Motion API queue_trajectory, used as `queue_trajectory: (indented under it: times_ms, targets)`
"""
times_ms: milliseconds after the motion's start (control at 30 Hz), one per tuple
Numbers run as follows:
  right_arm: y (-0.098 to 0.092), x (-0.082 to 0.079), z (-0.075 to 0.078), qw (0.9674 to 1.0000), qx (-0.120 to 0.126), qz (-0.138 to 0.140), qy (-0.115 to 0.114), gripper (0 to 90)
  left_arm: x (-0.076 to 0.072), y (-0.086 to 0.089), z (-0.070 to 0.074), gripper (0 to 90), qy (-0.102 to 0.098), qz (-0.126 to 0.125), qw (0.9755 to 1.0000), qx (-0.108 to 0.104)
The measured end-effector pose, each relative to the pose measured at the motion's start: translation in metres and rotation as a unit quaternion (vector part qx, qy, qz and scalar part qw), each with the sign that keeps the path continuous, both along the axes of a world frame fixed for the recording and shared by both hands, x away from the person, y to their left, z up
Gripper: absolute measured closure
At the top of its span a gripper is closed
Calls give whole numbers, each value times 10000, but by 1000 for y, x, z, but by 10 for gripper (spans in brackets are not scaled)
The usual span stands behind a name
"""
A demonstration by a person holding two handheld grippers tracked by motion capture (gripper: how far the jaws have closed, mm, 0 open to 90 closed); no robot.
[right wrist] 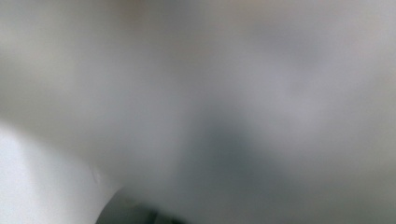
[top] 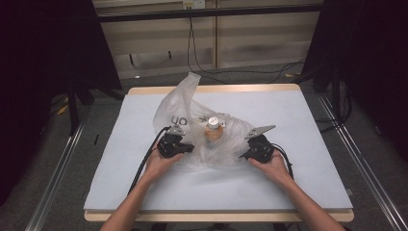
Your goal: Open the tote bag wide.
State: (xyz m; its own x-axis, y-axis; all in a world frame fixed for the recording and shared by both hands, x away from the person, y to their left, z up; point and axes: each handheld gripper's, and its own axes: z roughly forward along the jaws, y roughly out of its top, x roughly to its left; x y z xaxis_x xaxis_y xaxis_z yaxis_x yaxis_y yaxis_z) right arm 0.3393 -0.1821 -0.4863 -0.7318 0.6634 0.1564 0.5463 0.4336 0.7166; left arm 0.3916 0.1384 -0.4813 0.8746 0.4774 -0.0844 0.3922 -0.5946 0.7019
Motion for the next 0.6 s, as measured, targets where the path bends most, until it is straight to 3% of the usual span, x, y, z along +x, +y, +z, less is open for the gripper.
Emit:
queue_trajectory:
  times_ms: [67,100,133,167,267,367,400,467,500,533,600]
  targets:
    - [1,-3,2,9999,83,56,-50,900,-4,-1,2,900,-21,-94,9999,-140]
    - [0,-8,11,9995,262,64,-145,900,-7,-2,7,900,-87,-162,9995,-241]
    - [0,-8,11,9995,262,64,-145,900,-12,-1,15,900,-116,-200,9992,-322]
    - [-4,-15,21,9985,486,53,-262,900,-15,-1,19,900,-150,-214,9986,-451]
    - [-8,-22,29,9976,572,63,-386,900,-26,2,35,900,-304,-363,9962,-736]
    - [-20,-40,44,9953,769,-2,-593,900,-40,11,55,900,-510,-495,9912,-1116]
    - [-20,-40,44,9953,769,-2,-593,900,-40,11,55,900,-510,-495,9912,-1116]
    - [-29,-52,59,9925,937,-56,-787,900,-48,18,71,900,-699,-545,9868,-1358]
    - [-29,-52,59,9925,937,-56,-787,900,-48,18,71,900,-699,-545,9868,-1358]
    - [-33,-58,70,9899,1064,-66,-935,900,-50,19,77,900,-791,-540,9852,-1423]
    - [-34,-59,73,9891,1096,-80,-976,900,-50,19,85,900,-811,-529,9831,-1551]
